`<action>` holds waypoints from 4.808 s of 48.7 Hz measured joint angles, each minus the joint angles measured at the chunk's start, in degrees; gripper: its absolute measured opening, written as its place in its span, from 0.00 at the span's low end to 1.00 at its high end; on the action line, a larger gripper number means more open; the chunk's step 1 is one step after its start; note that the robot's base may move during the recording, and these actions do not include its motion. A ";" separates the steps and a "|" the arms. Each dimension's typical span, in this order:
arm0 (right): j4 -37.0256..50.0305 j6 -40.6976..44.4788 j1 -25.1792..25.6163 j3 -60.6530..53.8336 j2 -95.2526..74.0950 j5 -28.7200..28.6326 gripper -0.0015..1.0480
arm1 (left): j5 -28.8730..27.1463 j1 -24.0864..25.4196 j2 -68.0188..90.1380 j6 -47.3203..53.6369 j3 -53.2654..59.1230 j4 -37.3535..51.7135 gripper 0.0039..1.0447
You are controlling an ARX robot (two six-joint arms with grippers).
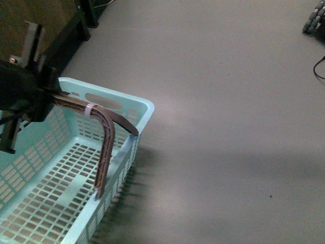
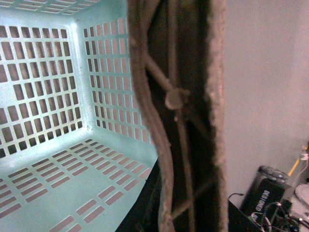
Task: Pick lemon and mango into basket
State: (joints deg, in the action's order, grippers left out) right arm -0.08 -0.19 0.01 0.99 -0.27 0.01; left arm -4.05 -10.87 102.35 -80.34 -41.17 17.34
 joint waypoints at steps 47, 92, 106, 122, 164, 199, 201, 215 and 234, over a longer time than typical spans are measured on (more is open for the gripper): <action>0.00 0.02 0.00 0.00 0.00 0.00 0.92 | 2.73 4.17 -50.97 -6.51 -9.38 -35.47 0.05; 0.00 0.00 0.00 0.00 0.00 0.00 0.92 | 2.71 4.20 -50.90 -6.56 -9.38 -35.71 0.05; 0.00 0.00 0.00 0.00 0.00 0.04 0.92 | 2.73 4.20 -50.90 -6.58 -9.38 -35.71 0.05; 0.00 0.04 0.00 0.00 0.02 0.00 0.92 | 2.75 4.20 -50.90 -6.56 -9.38 -35.71 0.05; 0.02 0.02 -0.02 0.00 0.02 0.13 0.92 | 2.78 4.20 -50.93 -6.75 -9.38 -35.71 0.05; 0.02 0.00 0.00 0.00 0.07 0.02 0.92 | 2.75 4.15 -50.86 -7.17 -9.49 -35.74 0.05; 0.00 0.00 0.00 0.00 0.04 0.02 0.92 | 2.73 4.15 -50.86 -7.17 -9.49 -35.74 0.05; 0.02 0.00 -0.02 0.00 0.07 0.02 0.92 | 2.73 4.15 -50.86 -7.15 -9.49 -35.74 0.05; 0.00 0.02 0.00 0.00 0.07 -0.02 0.92 | 2.71 4.20 -50.86 -6.97 -9.49 -35.74 0.05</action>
State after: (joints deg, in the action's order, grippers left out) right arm -0.08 -0.16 0.01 0.99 -0.21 -0.01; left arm -1.34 -6.68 51.48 -87.31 -50.65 -18.39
